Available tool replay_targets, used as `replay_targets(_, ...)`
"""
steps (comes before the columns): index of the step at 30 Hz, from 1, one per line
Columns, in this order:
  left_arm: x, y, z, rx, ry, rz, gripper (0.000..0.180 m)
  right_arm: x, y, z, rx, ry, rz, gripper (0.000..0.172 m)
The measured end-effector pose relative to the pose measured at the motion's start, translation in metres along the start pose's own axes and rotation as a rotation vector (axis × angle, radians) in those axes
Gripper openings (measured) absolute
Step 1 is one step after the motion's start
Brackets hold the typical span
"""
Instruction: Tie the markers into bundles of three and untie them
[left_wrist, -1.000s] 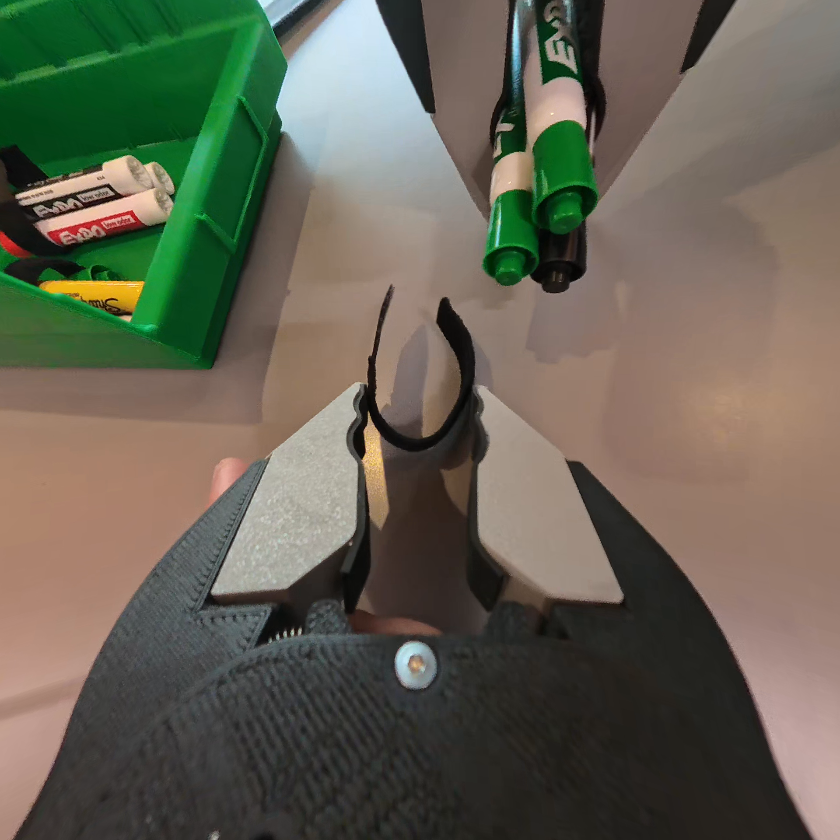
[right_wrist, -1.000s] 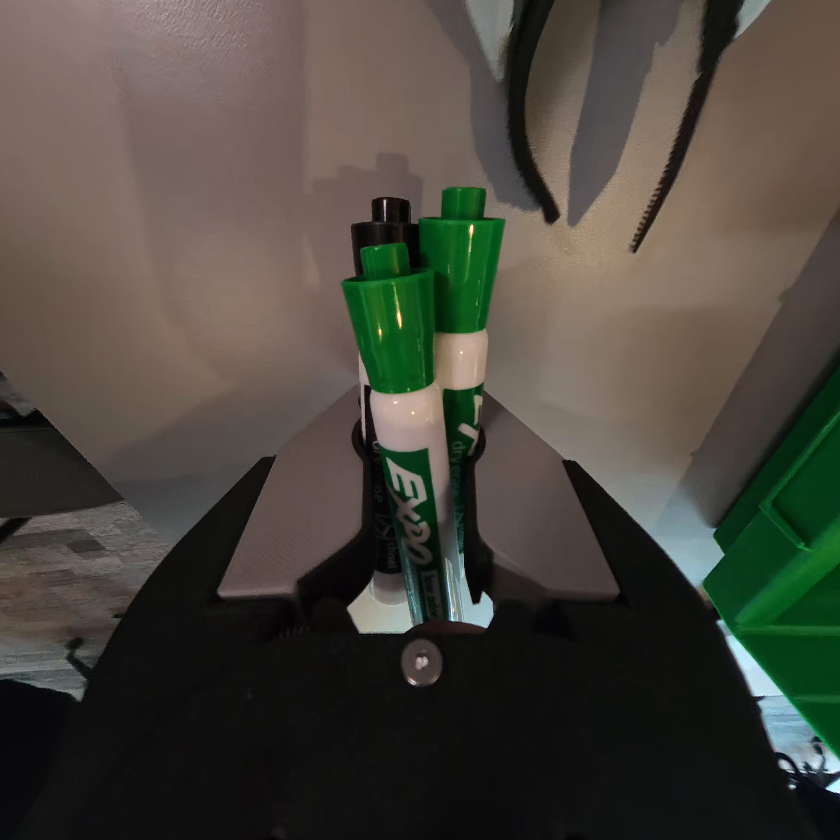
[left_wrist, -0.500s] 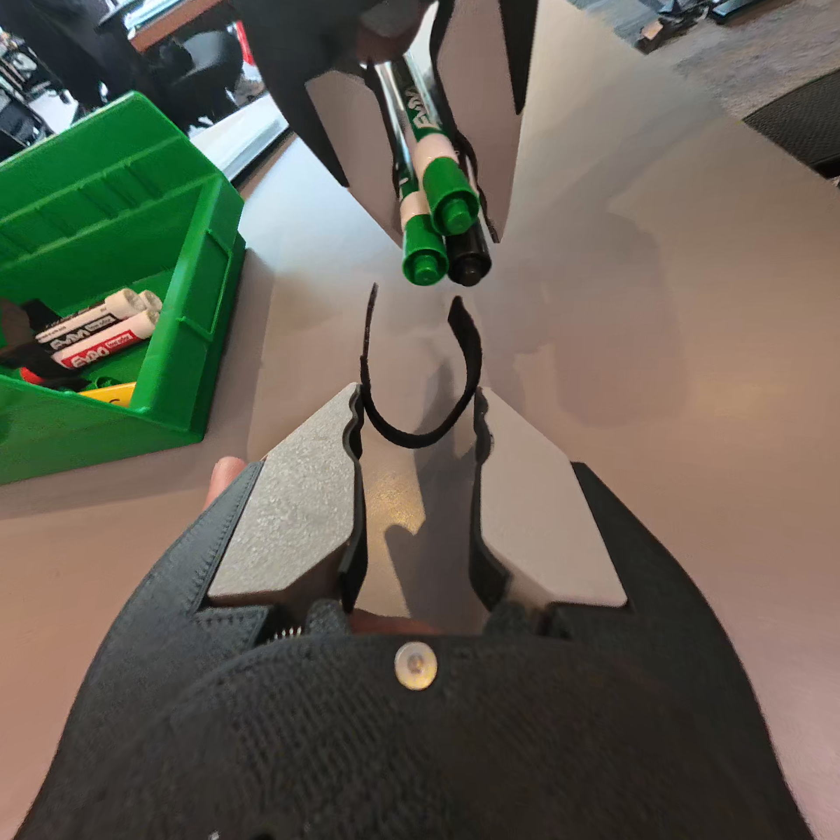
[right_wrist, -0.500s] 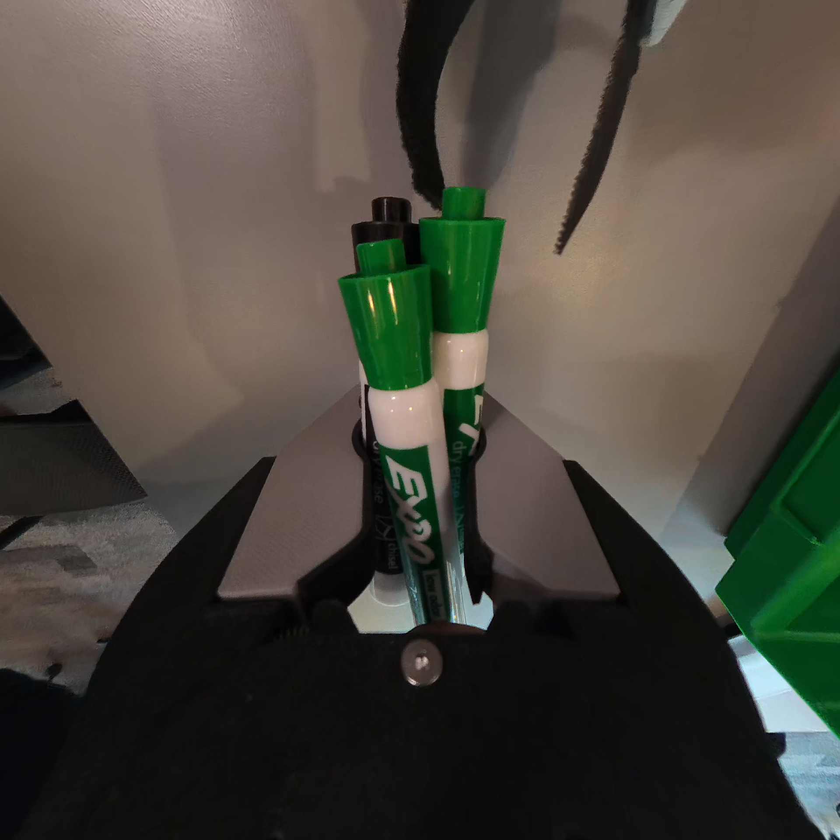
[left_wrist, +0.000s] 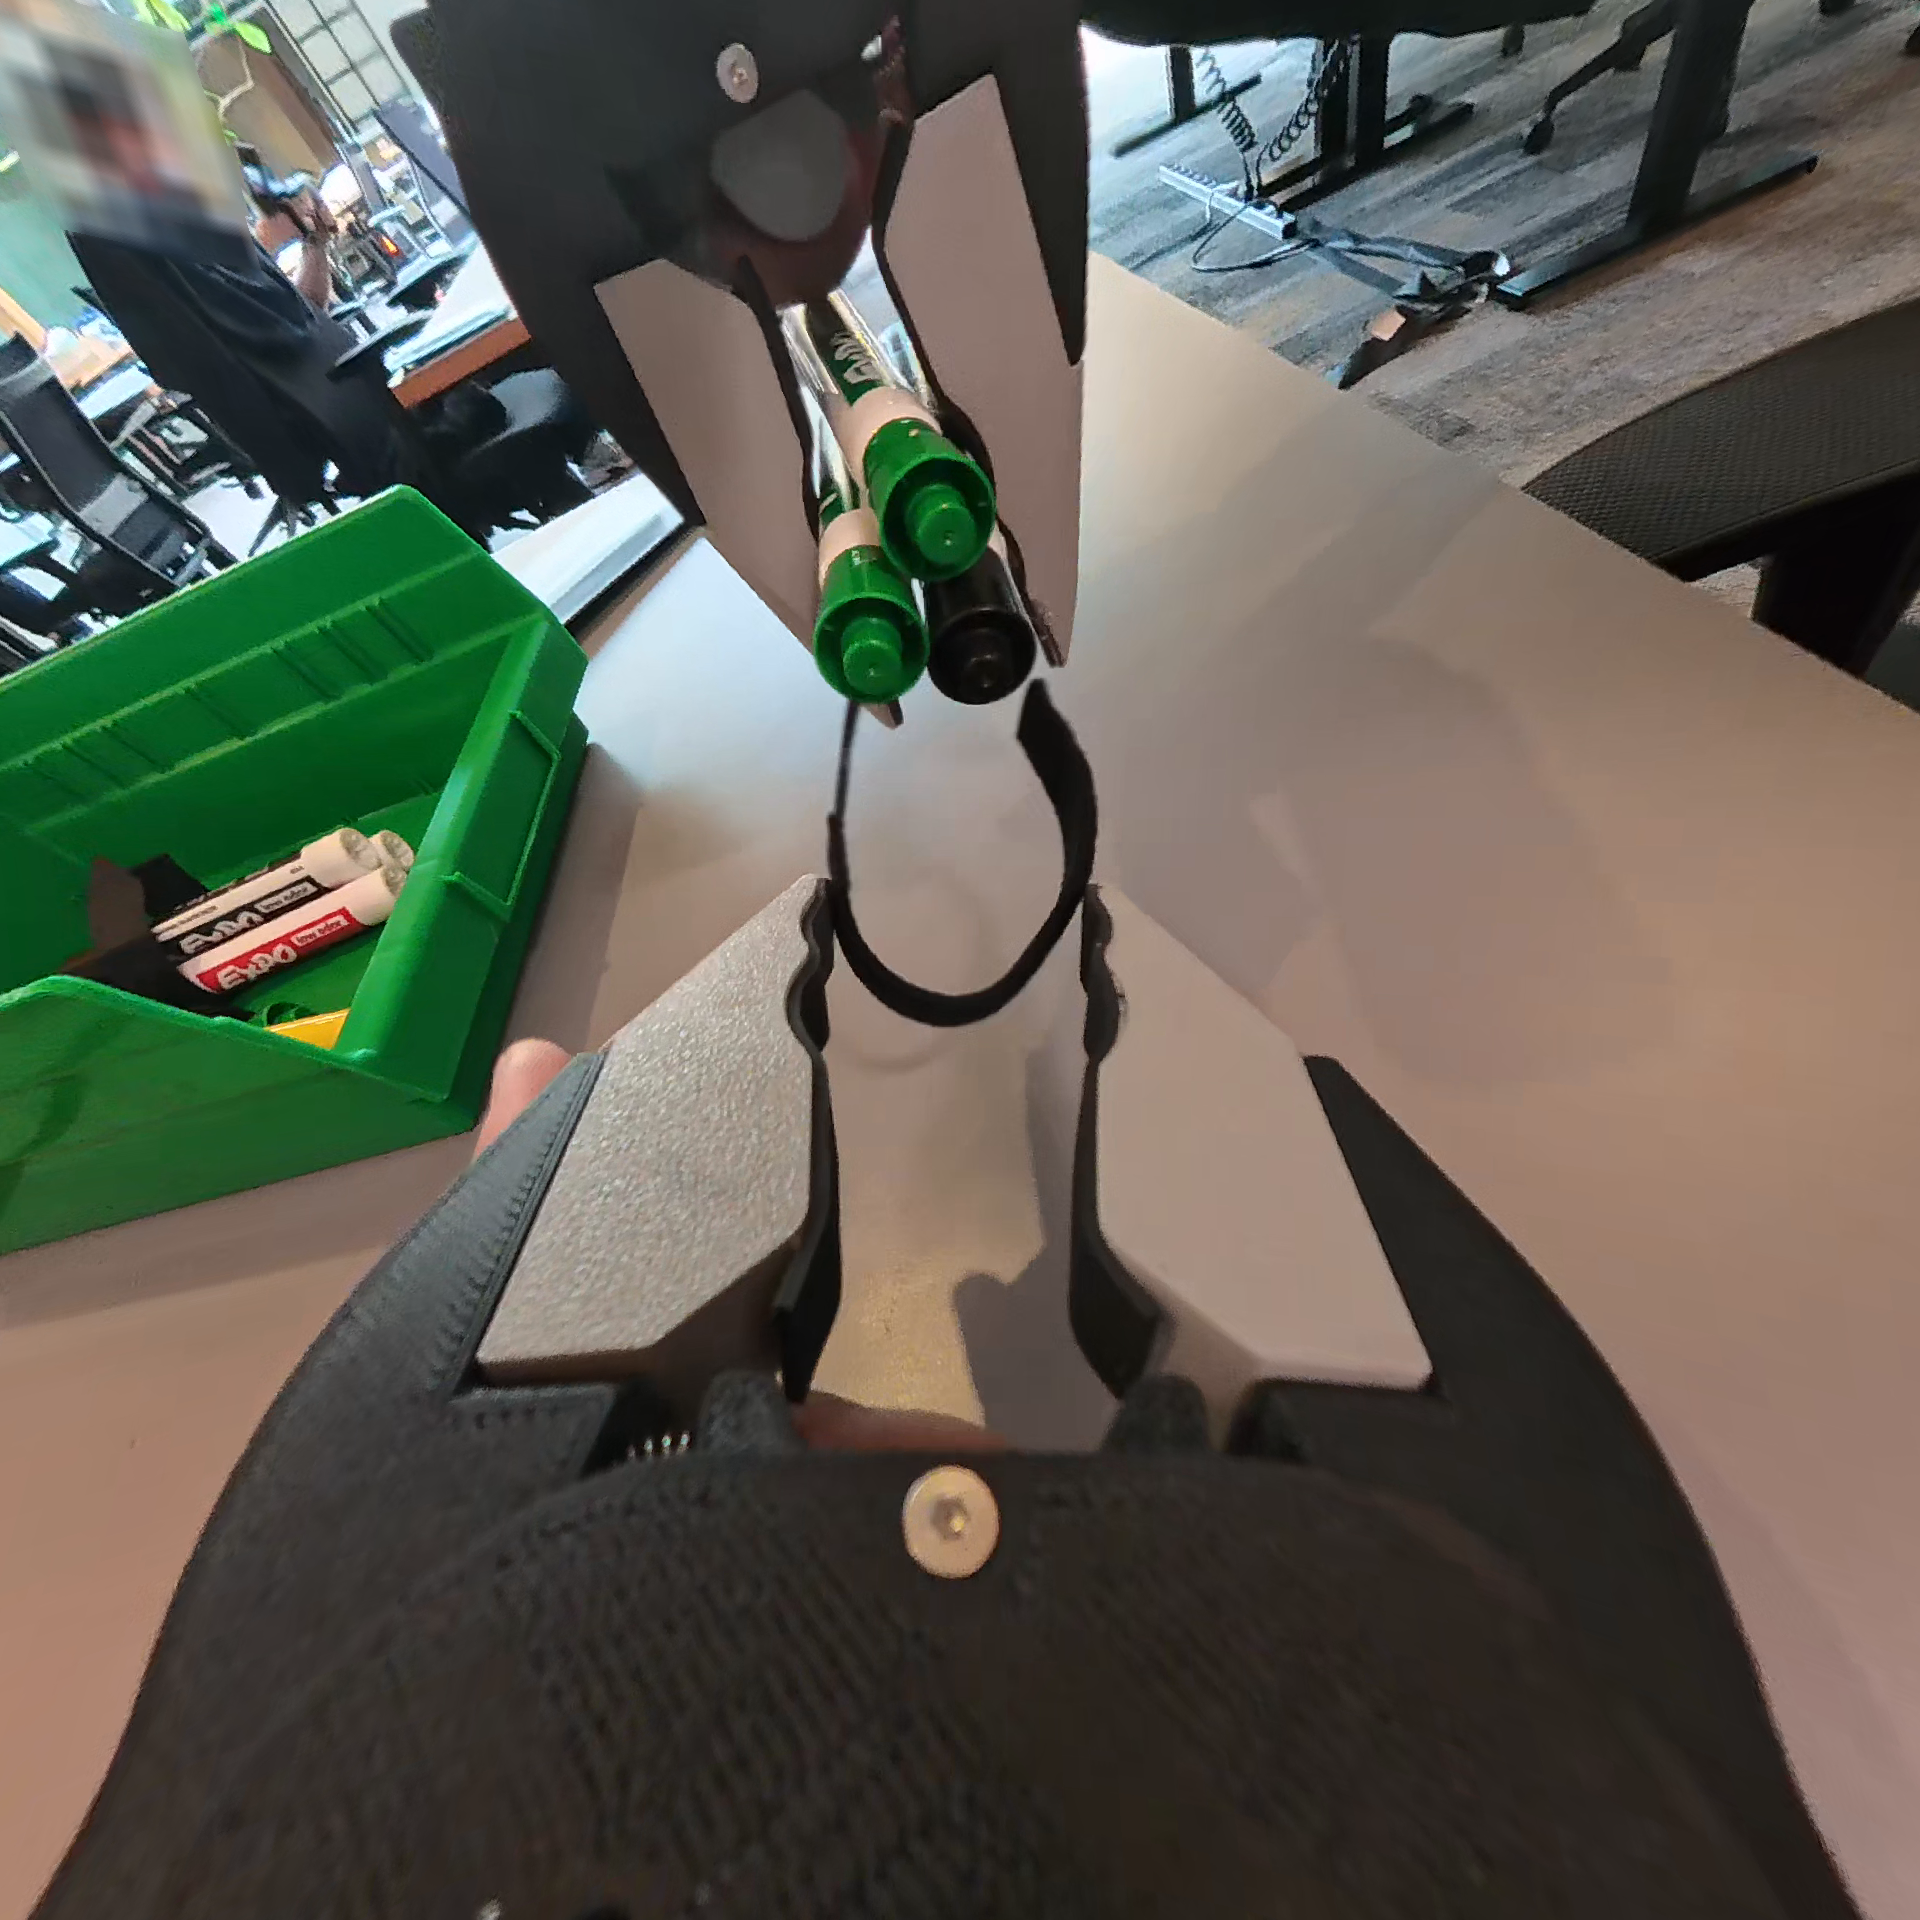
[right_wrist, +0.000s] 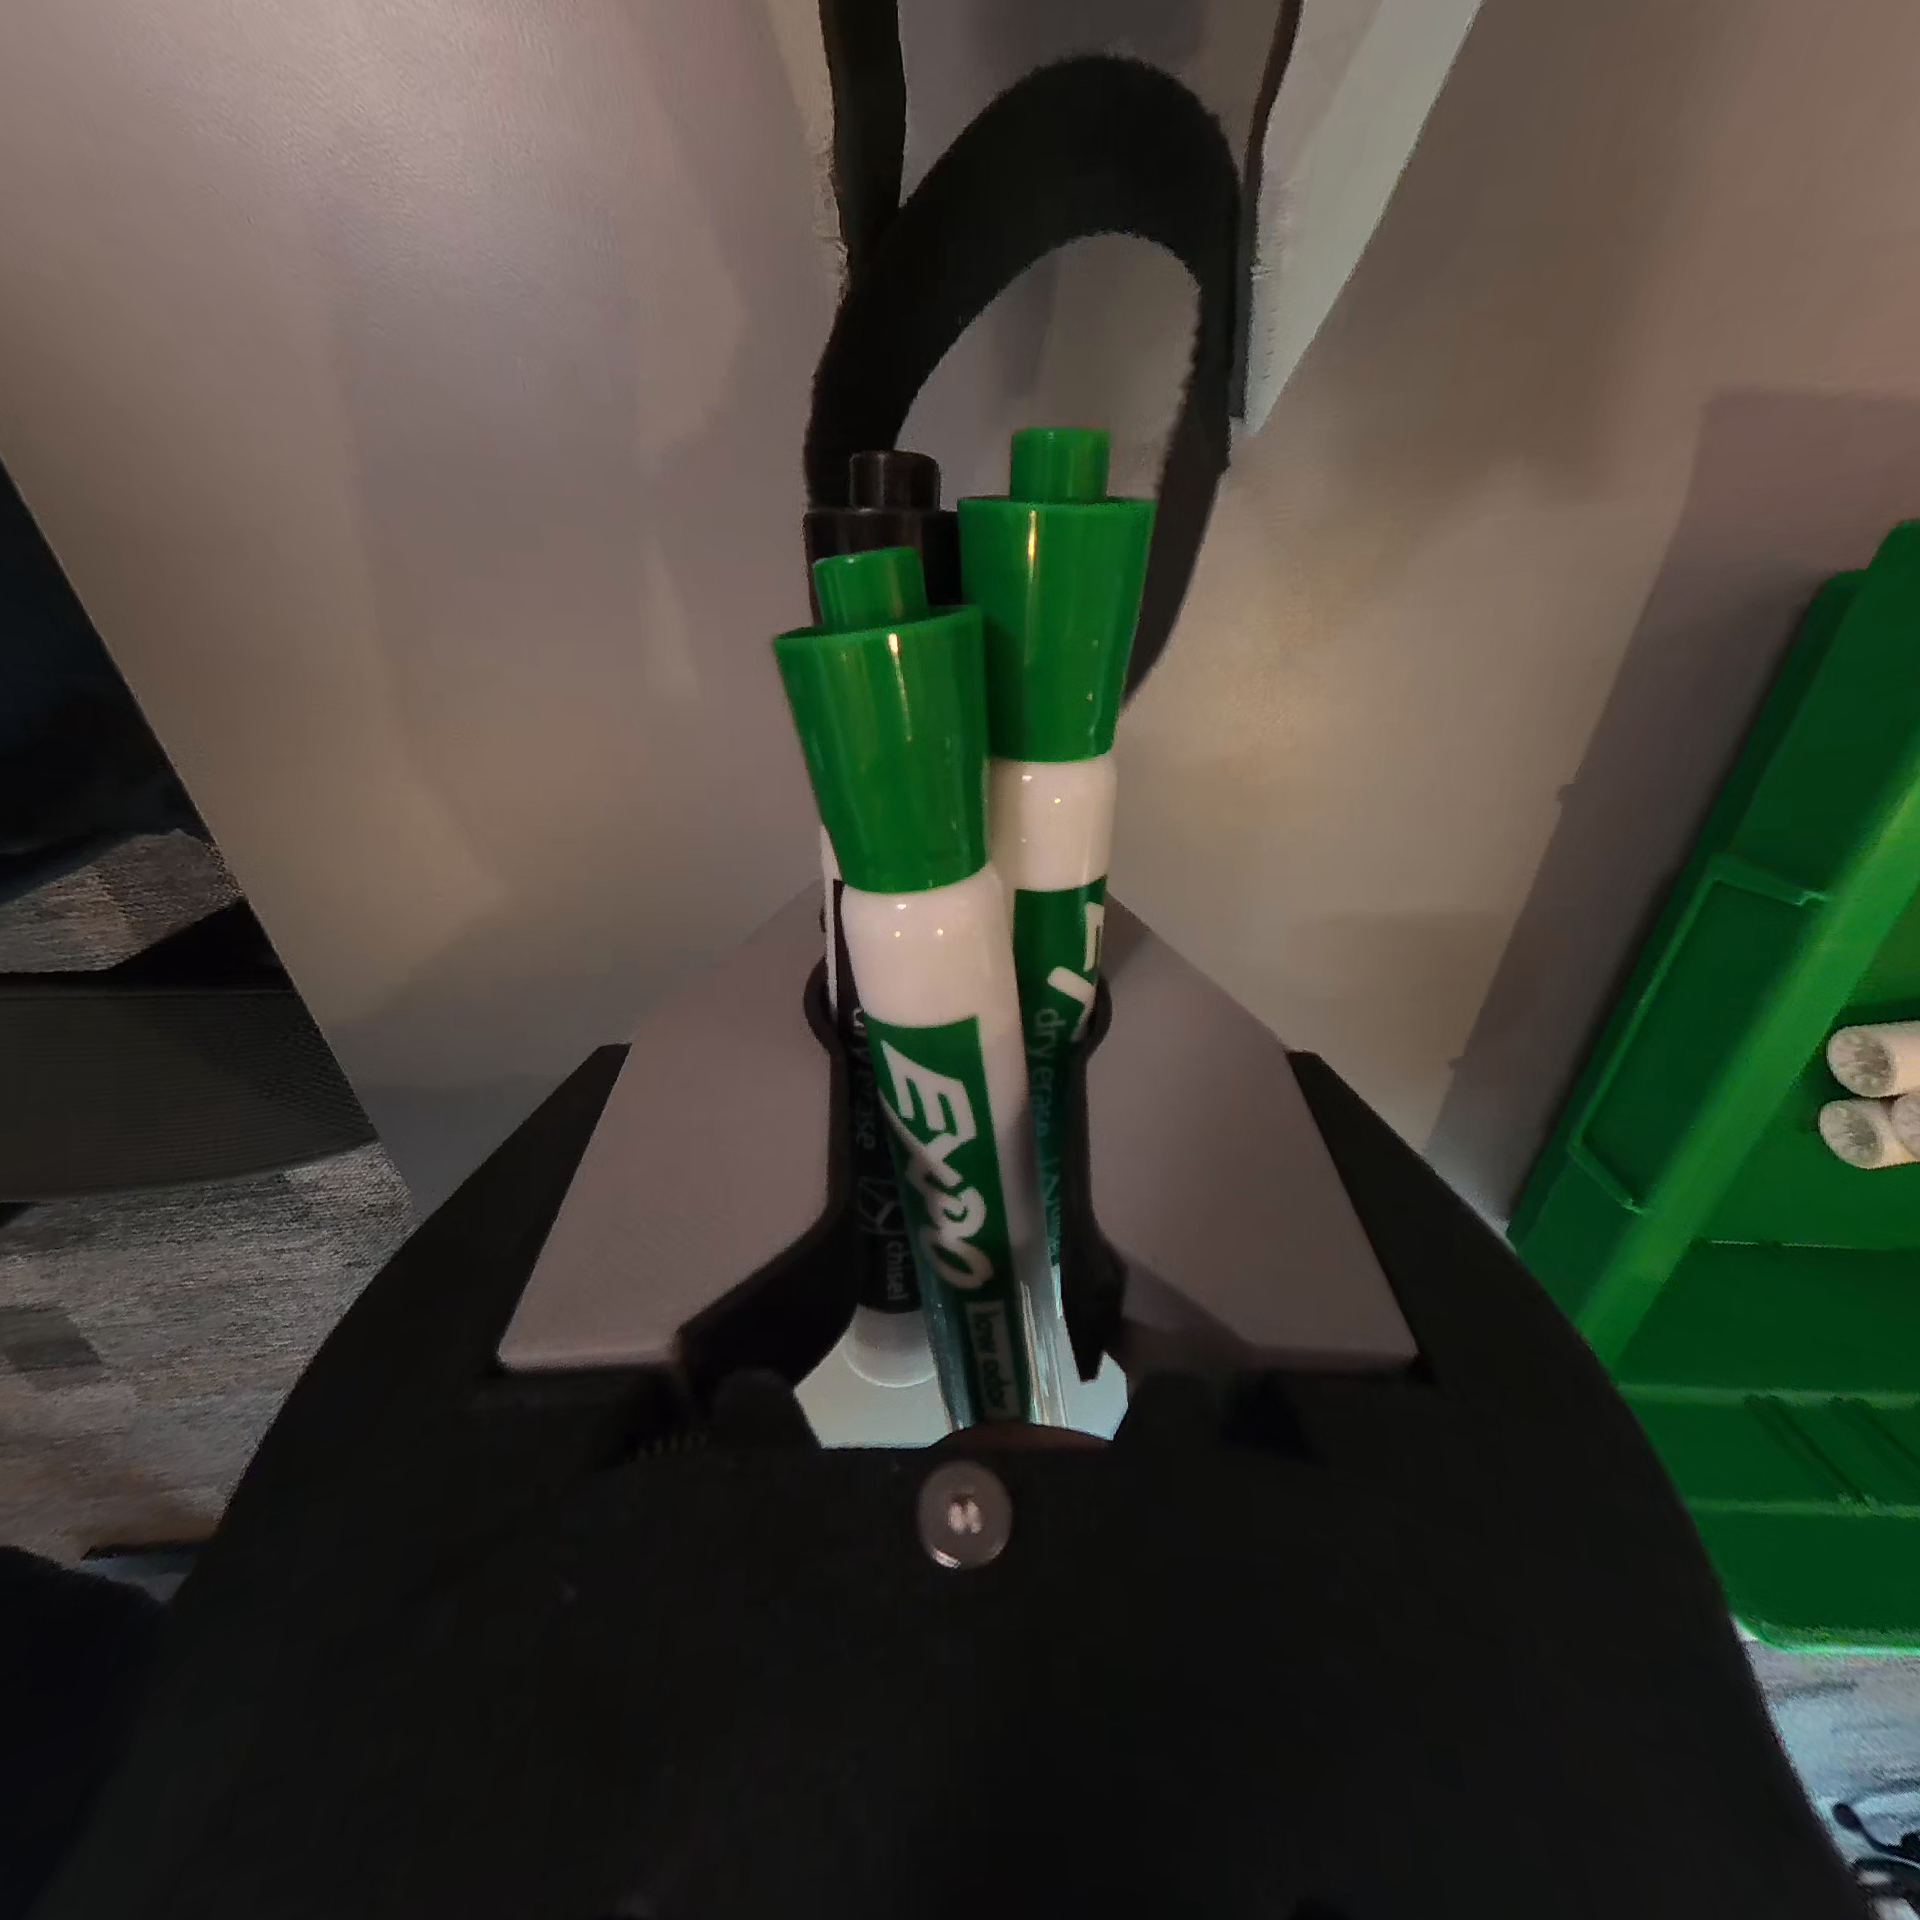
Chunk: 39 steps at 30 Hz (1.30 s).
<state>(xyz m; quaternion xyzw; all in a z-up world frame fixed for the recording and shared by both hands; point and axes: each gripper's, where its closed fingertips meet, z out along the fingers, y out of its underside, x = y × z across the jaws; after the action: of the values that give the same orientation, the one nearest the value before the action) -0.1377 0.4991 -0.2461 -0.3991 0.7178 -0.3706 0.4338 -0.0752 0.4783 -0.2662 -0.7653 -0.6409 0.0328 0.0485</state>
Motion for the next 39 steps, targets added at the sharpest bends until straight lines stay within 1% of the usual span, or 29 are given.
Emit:
replay_targets(5,-0.002,-0.004,-0.001,0.025,-0.015,-0.006,0.05,-0.002,-0.008,-0.002,0.02,0.008,-0.02,0.037)
replay_targets(17,-0.003,-0.017,-0.002,0.102,-0.056,0.008,0.047,0.0,-0.025,-0.003,0.05,0.026,-0.055,0.037)
replay_targets(24,-0.008,-0.028,-0.007,0.177,-0.117,0.029,0.047,0.001,-0.032,-0.009,0.073,0.031,-0.067,0.037)
replay_targets(31,-0.001,-0.037,-0.007,0.22,-0.123,0.035,0.045,-0.001,-0.035,-0.015,0.077,0.031,-0.08,0.037)
replay_targets(35,-0.002,-0.048,-0.009,0.288,-0.178,0.023,0.044,-0.004,-0.036,-0.021,0.072,0.029,-0.092,0.037)
replay_targets(39,-0.002,-0.06,-0.009,0.33,-0.239,0.053,0.044,-0.005,-0.038,-0.032,0.076,0.036,-0.102,0.037)
